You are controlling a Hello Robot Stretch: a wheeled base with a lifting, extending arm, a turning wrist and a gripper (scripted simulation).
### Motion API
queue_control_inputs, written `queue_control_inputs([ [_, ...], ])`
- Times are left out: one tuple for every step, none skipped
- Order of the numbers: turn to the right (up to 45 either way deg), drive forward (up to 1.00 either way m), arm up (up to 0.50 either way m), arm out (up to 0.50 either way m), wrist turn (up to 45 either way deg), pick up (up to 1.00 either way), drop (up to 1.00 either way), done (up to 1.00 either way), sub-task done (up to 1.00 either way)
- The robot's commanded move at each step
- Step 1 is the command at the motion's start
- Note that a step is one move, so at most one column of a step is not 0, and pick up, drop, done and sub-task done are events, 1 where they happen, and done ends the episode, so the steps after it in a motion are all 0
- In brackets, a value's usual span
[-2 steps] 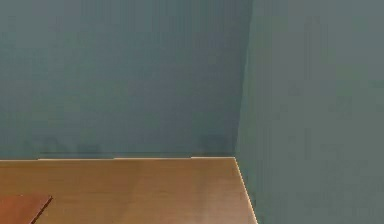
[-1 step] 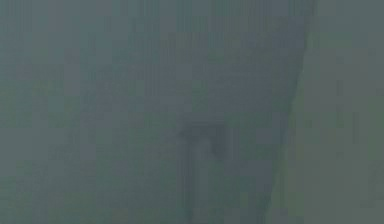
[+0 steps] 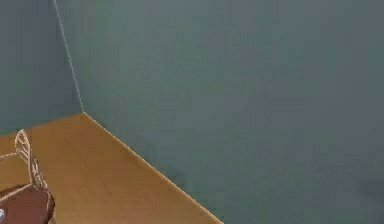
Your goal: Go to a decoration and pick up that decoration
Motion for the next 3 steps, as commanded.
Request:
queue_control_inputs([
  [-21.0,0.00,0.00,0.00,0.0,0.00,0.00,0.00,0.00],
  [0.0,1.00,0.00,0.00,0.0,0.00,0.00,0.00,0.00],
  [-15.0,0.00,0.00,0.00,0.0,0.00,0.00,0.00,0.00],
])
